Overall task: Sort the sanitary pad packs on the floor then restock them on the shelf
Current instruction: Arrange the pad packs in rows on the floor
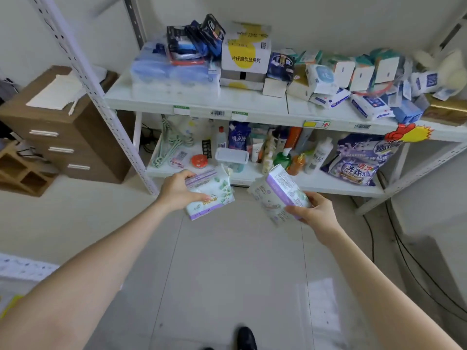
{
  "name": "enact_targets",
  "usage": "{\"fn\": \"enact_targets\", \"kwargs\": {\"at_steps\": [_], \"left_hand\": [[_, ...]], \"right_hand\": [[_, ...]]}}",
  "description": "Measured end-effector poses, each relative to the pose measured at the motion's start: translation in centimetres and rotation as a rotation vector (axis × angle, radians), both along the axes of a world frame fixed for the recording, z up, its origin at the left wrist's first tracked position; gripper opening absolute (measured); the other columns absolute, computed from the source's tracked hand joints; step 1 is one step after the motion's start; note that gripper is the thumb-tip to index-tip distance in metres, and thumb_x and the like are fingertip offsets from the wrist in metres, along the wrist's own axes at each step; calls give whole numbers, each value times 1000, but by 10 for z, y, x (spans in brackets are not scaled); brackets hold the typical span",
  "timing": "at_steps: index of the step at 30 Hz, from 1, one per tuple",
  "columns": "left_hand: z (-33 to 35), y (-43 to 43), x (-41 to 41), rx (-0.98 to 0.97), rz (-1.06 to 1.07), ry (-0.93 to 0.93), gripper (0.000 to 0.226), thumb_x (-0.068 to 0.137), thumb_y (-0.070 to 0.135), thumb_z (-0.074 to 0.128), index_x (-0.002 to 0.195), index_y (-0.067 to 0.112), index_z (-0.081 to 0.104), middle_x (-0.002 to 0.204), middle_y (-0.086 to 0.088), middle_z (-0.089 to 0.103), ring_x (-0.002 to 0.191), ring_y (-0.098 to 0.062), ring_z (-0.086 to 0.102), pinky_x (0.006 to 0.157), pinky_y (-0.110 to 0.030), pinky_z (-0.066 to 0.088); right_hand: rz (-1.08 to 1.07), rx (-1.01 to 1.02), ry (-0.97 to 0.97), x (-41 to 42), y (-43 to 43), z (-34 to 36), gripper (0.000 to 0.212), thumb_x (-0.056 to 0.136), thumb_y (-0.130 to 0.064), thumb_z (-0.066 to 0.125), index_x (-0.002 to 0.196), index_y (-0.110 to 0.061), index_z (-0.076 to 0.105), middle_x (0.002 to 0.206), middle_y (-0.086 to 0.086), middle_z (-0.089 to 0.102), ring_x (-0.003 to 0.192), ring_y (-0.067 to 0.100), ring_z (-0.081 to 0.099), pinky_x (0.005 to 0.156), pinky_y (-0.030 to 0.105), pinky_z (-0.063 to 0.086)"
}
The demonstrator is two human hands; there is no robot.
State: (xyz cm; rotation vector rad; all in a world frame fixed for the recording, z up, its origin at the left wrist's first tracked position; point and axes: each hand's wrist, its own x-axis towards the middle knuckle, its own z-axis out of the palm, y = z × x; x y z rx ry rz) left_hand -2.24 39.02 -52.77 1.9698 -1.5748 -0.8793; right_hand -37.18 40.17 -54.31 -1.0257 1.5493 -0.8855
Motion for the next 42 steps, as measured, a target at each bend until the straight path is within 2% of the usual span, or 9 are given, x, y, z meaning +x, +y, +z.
{"fn": "enact_targets", "kwargs": {"at_steps": [5, 12, 16, 19, 23, 29, 36, 40, 42], "left_hand": [[-58, 3, 12, 94, -6, -16, 65, 51, 39, 94, 106, 22, 62, 94, 8, 66, 87, -13, 61, 69, -21, 41], [-124, -31, 26, 137, -52, -11, 59, 51, 38, 94, 98, 32, 60, 85, 17, 61, 81, -6, 57, 62, -7, 34], [-169, -68, 28, 148, -109, -32, 61, 52, 37, 93, 104, 27, 62, 93, 13, 64, 85, -8, 59, 64, -11, 38], [-208, -100, 26, 162, -161, -77, 61, 54, 34, 92, 106, 21, 63, 99, 7, 66, 90, -15, 61, 73, -25, 44], [-275, -139, 28, 184, -197, -111, 64, 57, 33, 91, 112, 17, 62, 104, 2, 65, 96, -18, 60, 81, -32, 48], [-387, -188, 36, 195, -185, -114, 68, 58, 36, 90, 116, 18, 61, 109, 4, 64, 97, -16, 58, 78, -26, 41], [-519, -234, 41, 190, -271, -107, 68, 58, 34, 90, 117, 17, 61, 110, 2, 65, 99, -17, 59, 84, -30, 47], [-591, -250, 42, 174, -306, -104, 68, 58, 35, 91, 117, 18, 62, 110, 2, 64, 102, -17, 57, 80, -26, 42], [-624, -256, 42, 170, -324, -106, 69, 58, 34, 91, 117, 18, 61, 109, 4, 63, 102, -18, 56, 78, -25, 38]], "right_hand": [[25, 92, 57, 9, 6, -54, 50, 59, -4, 89, 102, -15, 65, 95, -1, 70, 78, 14, 69, 71, 33, 60], [56, 184, 66, 25, -7, -132, 60, 56, -4, 90, 110, -15, 64, 98, -1, 71, 83, 15, 71, 70, 30, 59], [75, 224, 57, 37, -31, -183, 61, 57, -2, 90, 109, -15, 63, 99, 0, 71, 83, 15, 70, 65, 26, 56], [104, 260, 46, 46, -54, -225, 60, 57, -2, 89, 109, -16, 63, 100, 0, 70, 87, 16, 69, 69, 27, 56], [138, 304, 20, 59, -91, -289, 59, 57, 2, 88, 107, -18, 62, 101, 1, 70, 88, 16, 69, 66, 24, 56], [203, 343, 51, 75, -134, -393, 60, 58, 3, 87, 105, -22, 60, 102, -1, 66, 87, 11, 66, 61, 16, 53], [283, 332, 161, 90, -160, -523, 65, 56, -5, 89, 113, -20, 62, 102, -6, 67, 92, 12, 65, 74, 26, 56], [308, 312, 199, 94, -169, -594, 64, 55, -5, 89, 110, -22, 62, 100, -10, 67, 89, 3, 64, 63, 12, 51], [316, 292, 218, 94, -172, -626, 64, 55, -4, 89, 110, -22, 62, 100, -9, 67, 91, 6, 64, 68, 19, 55]]}}
